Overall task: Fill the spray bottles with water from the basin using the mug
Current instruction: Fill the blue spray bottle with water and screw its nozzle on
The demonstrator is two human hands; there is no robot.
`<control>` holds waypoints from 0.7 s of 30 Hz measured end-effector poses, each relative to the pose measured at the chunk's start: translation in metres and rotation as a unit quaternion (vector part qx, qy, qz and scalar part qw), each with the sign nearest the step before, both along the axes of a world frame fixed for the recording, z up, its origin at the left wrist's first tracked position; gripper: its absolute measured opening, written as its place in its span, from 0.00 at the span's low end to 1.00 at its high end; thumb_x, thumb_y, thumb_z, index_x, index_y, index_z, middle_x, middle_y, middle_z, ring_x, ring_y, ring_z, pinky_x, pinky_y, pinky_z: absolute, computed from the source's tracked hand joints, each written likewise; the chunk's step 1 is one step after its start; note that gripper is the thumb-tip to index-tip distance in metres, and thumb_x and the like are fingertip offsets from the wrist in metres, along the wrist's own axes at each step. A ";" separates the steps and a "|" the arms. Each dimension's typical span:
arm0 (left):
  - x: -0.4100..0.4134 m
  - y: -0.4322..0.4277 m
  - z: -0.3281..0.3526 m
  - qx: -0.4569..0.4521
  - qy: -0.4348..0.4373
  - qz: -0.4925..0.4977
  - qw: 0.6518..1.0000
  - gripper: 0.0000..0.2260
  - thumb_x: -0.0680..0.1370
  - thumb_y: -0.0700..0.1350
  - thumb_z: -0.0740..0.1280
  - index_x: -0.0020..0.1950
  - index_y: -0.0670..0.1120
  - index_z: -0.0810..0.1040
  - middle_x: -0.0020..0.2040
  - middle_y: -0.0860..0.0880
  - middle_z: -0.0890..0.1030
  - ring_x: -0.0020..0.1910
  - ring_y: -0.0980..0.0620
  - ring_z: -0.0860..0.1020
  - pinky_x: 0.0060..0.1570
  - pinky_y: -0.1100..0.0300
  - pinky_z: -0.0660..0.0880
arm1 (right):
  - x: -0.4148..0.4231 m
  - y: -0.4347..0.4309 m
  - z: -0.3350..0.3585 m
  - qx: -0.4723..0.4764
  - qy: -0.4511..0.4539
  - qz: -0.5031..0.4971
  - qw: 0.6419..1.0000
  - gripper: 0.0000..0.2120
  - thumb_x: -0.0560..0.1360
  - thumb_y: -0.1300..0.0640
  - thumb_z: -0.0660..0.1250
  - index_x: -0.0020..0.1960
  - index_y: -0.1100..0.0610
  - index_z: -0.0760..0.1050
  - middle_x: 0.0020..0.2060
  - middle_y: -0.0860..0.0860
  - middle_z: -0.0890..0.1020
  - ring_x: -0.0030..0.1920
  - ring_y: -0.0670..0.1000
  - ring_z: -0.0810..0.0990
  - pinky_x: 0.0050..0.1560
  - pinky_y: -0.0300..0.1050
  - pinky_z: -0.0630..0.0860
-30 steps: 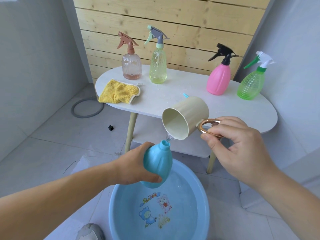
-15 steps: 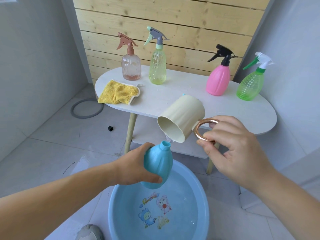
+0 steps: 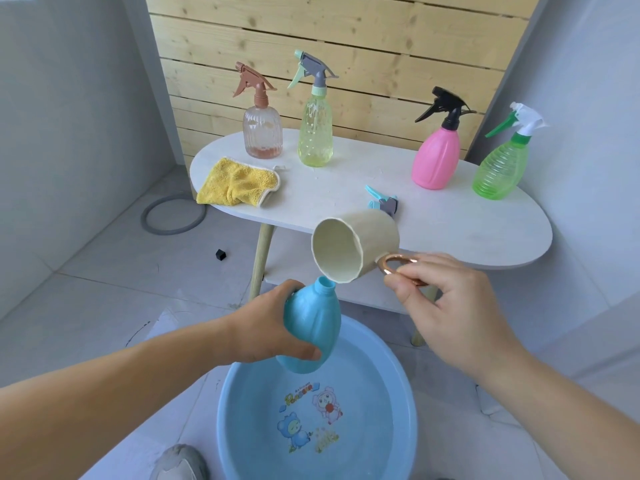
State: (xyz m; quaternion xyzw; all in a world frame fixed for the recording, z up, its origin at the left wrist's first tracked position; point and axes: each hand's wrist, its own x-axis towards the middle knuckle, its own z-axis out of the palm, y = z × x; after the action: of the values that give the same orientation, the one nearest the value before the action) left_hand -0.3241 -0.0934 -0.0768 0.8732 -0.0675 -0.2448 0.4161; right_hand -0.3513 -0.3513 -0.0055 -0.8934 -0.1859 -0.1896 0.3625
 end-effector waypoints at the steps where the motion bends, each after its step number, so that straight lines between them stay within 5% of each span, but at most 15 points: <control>1: 0.000 0.002 0.000 -0.012 0.009 0.009 1.000 0.41 0.59 0.56 0.84 0.68 0.59 0.70 0.57 0.55 0.80 0.55 0.53 0.82 0.55 0.50 0.84 | 0.000 0.001 -0.002 0.052 0.070 -0.018 0.996 0.12 0.78 0.51 0.68 0.39 0.54 0.82 0.34 0.40 0.82 0.42 0.38 0.79 0.42 0.28 0.69; 4: 0.001 0.010 -0.003 -0.059 0.038 0.039 0.997 0.44 0.56 0.54 0.84 0.70 0.58 0.71 0.58 0.53 0.83 0.55 0.51 0.84 0.53 0.49 0.85 | 0.004 -0.002 -0.018 0.124 0.201 -0.062 0.970 0.14 0.79 0.50 0.67 0.37 0.53 0.82 0.35 0.45 0.84 0.32 0.44 0.77 0.36 0.32 0.70; 7: 0.002 0.016 -0.008 -0.066 0.049 0.054 0.995 0.41 0.55 0.53 0.85 0.67 0.56 0.75 0.56 0.52 0.85 0.54 0.50 0.85 0.54 0.48 0.85 | 0.013 -0.005 -0.049 0.169 0.268 -0.096 0.944 0.17 0.79 0.49 0.67 0.36 0.55 0.82 0.34 0.49 0.85 0.41 0.54 0.82 0.51 0.51 0.79; 9: 0.001 0.017 -0.011 -0.059 0.043 0.059 0.996 0.39 0.55 0.54 0.84 0.65 0.57 0.76 0.56 0.52 0.85 0.54 0.50 0.85 0.54 0.48 0.85 | 0.017 -0.004 -0.076 0.173 0.319 -0.108 0.926 0.16 0.79 0.49 0.67 0.38 0.56 0.83 0.32 0.51 0.84 0.39 0.56 0.81 0.53 0.59 0.79; 17: -0.005 0.012 -0.027 -0.057 0.027 0.041 0.997 0.40 0.58 0.54 0.85 0.67 0.63 0.73 0.57 0.55 0.84 0.56 0.52 0.84 0.56 0.48 0.84 | 0.034 -0.011 -0.190 0.053 0.461 -0.086 0.881 0.15 0.79 0.51 0.67 0.37 0.56 0.82 0.28 0.47 0.83 0.38 0.50 0.81 0.49 0.52 0.80; 21: -0.007 0.009 -0.031 -0.046 0.026 0.029 0.998 0.36 0.66 0.46 0.85 0.68 0.61 0.72 0.57 0.57 0.83 0.55 0.57 0.83 0.56 0.53 0.83 | 0.038 -0.004 -0.221 0.034 0.457 -0.072 0.886 0.19 0.80 0.51 0.65 0.40 0.65 0.81 0.29 0.49 0.79 0.30 0.48 0.72 0.31 0.40 0.69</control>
State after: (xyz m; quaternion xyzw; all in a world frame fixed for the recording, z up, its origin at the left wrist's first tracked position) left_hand -0.3309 -0.0844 -0.1077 0.8479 -0.0426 -0.2519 0.4645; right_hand -0.3137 -0.3556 -0.2268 -0.8790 0.0722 0.2078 0.4230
